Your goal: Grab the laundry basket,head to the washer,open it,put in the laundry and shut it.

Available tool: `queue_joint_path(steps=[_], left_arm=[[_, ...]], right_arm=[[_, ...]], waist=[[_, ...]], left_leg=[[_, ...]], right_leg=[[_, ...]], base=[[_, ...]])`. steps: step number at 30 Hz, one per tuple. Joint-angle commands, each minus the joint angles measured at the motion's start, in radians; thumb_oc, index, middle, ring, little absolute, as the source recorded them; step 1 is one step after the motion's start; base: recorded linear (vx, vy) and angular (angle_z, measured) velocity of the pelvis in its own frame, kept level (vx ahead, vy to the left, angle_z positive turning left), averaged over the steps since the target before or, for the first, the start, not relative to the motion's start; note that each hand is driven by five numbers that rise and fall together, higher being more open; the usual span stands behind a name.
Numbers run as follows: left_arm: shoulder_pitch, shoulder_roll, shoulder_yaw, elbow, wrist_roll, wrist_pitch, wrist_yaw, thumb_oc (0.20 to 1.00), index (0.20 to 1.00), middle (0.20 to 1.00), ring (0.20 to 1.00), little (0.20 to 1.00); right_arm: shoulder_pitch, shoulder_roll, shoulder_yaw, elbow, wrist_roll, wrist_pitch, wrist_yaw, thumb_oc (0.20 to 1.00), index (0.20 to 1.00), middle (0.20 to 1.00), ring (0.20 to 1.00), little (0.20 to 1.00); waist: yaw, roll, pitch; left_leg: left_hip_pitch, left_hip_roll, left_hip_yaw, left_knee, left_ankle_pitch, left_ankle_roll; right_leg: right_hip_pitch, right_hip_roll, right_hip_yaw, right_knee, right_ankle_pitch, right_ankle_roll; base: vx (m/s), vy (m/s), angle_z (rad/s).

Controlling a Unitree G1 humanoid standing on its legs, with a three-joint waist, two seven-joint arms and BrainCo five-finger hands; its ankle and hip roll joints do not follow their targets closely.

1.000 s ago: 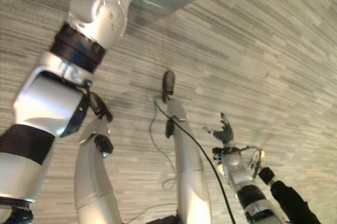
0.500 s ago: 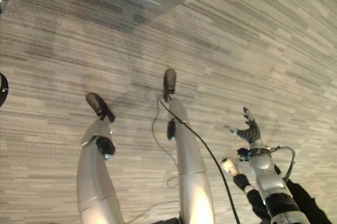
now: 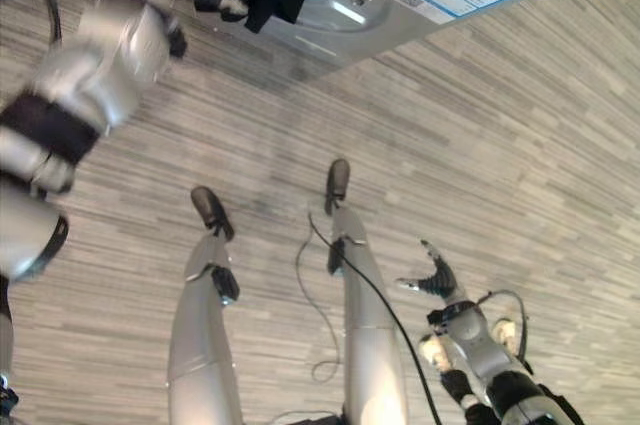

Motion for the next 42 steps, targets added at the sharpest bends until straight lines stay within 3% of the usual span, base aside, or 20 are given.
queue_joint_path(steps=[1,2,3,6,10,15,18,23,27,42], left_arm=[[0.143,-0.071,0.041,-0.059,-0.085,-0.093,-0.014,1.000,1.000,1.000,1.000,1.000],[0.162,-0.069,0.057,-0.074,-0.084,-0.090,-0.019,1.000,1.000,1.000,1.000,1.000],[0.361,-0.136,0.103,-0.144,-0.200,-0.111,-0.120,1.000,1.000,1.000,1.000,1.000],[0.474,-0.155,0.113,-0.159,-0.269,-0.115,-0.169,1.000,1.000,1.000,1.000,1.000],[0.530,-0.251,0.088,-0.109,-0.199,-0.038,-0.211,1.000,1.000,1.000,1.000,1.000],[0.698,-0.197,0.151,-0.162,-0.210,-0.044,-0.258,1.000,1.000,1.000,1.000,1.000],[0.762,-0.180,0.170,-0.202,-0.283,-0.065,-0.264,1.000,1.000,1.000,1.000,1.000],[0.777,-0.194,0.164,-0.236,-0.354,-0.073,-0.271,1.000,1.000,1.000,1.000,1.000],[0.766,-0.223,0.141,-0.241,-0.362,-0.071,-0.280,1.000,1.000,1.000,1.000,1.000],[0.708,-0.292,0.068,-0.233,-0.405,-0.068,-0.289,1.000,1.000,1.000,1.000,1.000]], right_arm=[[0.042,-0.008,-0.032,-0.010,-0.036,0.025,-0.023,1.000,1.000,1.000,1.000,1.000],[0.043,-0.012,-0.026,-0.010,-0.036,0.025,-0.023,1.000,1.000,1.000,1.000,1.000],[0.020,0.018,-0.031,0.007,-0.021,0.047,-0.016,1.000,1.000,1.000,1.000,1.000],[-0.004,0.040,-0.027,0.036,-0.015,0.061,-0.011,1.000,1.000,1.000,1.000,1.000],[-0.155,0.064,-0.016,0.170,0.056,0.081,-0.018,1.000,1.000,1.000,1.000,1.000],[-0.432,-0.044,-0.027,0.342,0.109,0.101,-0.031,1.000,1.000,1.000,1.000,1.000],[-0.599,-0.129,-0.073,0.506,0.216,0.101,-0.037,1.000,1.000,1.000,1.000,1.000],[-0.787,-0.257,-0.131,0.714,0.416,0.105,0.010,1.000,1.000,1.000,1.000,1.000],[-0.856,-0.289,-0.164,0.783,0.549,0.117,0.059,1.000,1.000,1.000,1.000,1.000],[-0.979,-0.273,-0.278,0.817,0.868,0.065,0.078,1.000,1.000,1.000,1.000,1.000]], waist=[[0.058,0.034,-0.014],[0.053,0.038,-0.016],[0.075,0.045,-0.005],[0.093,0.054,-0.001],[0.132,0.064,-0.006],[0.215,0.103,0.008],[0.271,0.135,0.013],[0.345,0.191,0.024],[0.389,0.220,0.028],[0.445,0.249,0.017]], left_leg=[[0.006,0.005,-0.096,-0.003,-0.072,0.001],[0.009,0.006,-0.096,-0.005,-0.072,0.001],[0.029,-0.006,-0.098,-0.028,-0.059,0.001],[0.042,-0.014,-0.103,-0.041,-0.050,0.003],[0.075,-0.032,-0.122,-0.073,-0.035,0.005],[0.105,-0.052,-0.146,-0.090,-0.021,0.004],[0.107,-0.068,-0.165,-0.093,-0.015,0.004],[0.087,-0.094,-0.190,-0.108,0.003,-0.003],[0.059,-0.112,-0.200,-0.114,0.010,-0.006],[0.007,-0.140,-0.212,-0.112,0.001,0.000]], right_leg=[[0.074,0.032,-0.022,-0.050,-0.088,0.059],[0.077,0.032,-0.022,-0.052,-0.087,0.059],[0.105,0.026,-0.037,-0.064,-0.086,0.059],[0.119,0.022,-0.046,-0.064,-0.086,0.058],[0.152,0.014,-0.065,-0.057,-0.095,0.057],[0.194,-0.008,-0.098,-0.035,-0.113,0.055],[0.209,-0.028,-0.125,-0.009,-0.132,0.055],[0.201,-0.057,-0.160,0.036,-0.167,0.058],[0.176,-0.075,-0.175,0.068,-0.191,0.059],[0.140,-0.106,-0.196,0.093,-0.205,0.078]], base=[[0.00,0.008,0.10],[0.00,0.030,0.23],[-0.01,0.026,0.26],[0.00,0.019,0.27],[0.00,-0.002,0.17],[-0.01,0.022,0.17],[-0.02,0.019,0.20],[0.00,0.019,0.36],[0.02,0.032,0.30],[0.01,0.035,0.06]])
